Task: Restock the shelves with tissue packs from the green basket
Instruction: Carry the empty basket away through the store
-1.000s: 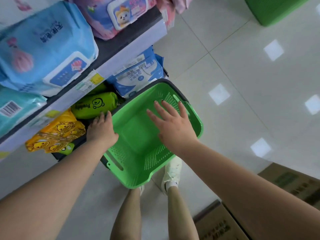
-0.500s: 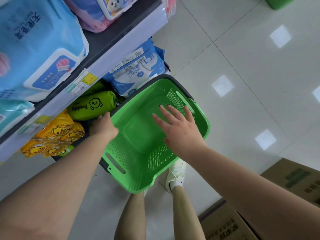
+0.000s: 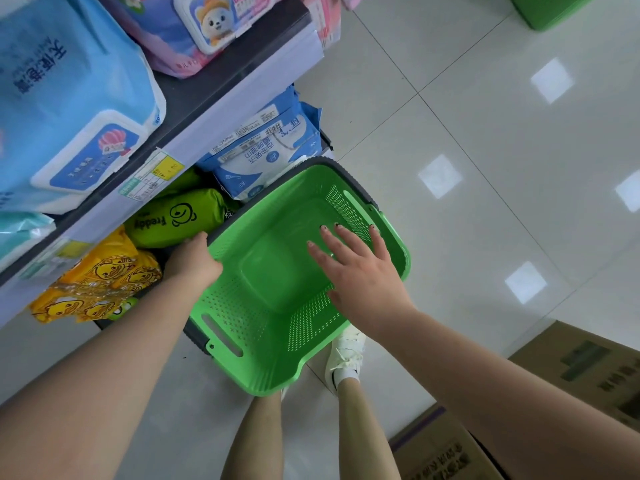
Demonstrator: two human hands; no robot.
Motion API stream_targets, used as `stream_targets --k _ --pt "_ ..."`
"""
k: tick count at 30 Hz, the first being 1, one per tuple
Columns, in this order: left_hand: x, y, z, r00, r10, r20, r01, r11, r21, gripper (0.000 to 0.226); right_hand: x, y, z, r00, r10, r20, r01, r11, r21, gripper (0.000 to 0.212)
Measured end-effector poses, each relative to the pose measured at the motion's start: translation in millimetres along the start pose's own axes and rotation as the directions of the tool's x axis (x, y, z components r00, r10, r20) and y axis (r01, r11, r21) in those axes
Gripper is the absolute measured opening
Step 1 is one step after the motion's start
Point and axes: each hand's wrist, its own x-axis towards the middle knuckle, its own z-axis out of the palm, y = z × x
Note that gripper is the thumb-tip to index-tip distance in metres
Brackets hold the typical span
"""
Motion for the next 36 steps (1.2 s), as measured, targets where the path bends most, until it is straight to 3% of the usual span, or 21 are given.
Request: stream_targets --k 5,10,15,25,28,31,36 --pt "-25.4 -1.1 -9.8 0.981 0.083 -0.177 -0.077 0.996 0.042 0.051 -2.7 -1.8 -1.5 1.0 -0.004 0.008 0.004 1.0 -0.017 0.081" --pt "-56.3 3.7 -16.6 0.968 0.209 -0.14 -0.214 0.976 -0.028 0.024 -7.3 -4.6 -14.1 0.999 -0.026 -0.033 0.024 0.998 -0.05 0.082" --pt "-101.8 23.1 -17.8 0.956 0.272 -0.109 -0.272 0.962 0.015 0.022 -11.8 -9.8 -31.3 0.993 -0.016 -0.117 0.01 0.999 -0.049 0.082" --pt "-167.1 35.0 -63.2 0.865 0.445 -0.232 -0.441 0.895 0.071 0.031 -40.8 -14.6 -61.2 0.975 0.033 -0.218 -0.05 0.996 -0.069 0.07" --pt "-190.6 35.7 -78.0 0.821 0.517 -0.242 -0.503 0.856 0.121 0.029 -59.4 -6.0 -73.5 0.96 0.062 -0.272 -0.08 0.995 -0.052 0.059" --pt "-212.8 41.7 -91.6 0.763 0.598 -0.246 -0.573 0.801 0.172 0.028 -83.4 4.3 -89.4 0.937 0.108 -0.331 -0.136 0.989 -0.061 0.029" --pt "-248.7 61.2 -121.9 0.702 0.674 -0.231 -0.641 0.739 0.207 0.029 -133.5 8.3 -120.9 0.935 0.193 -0.299 -0.21 0.977 -0.028 0.005"
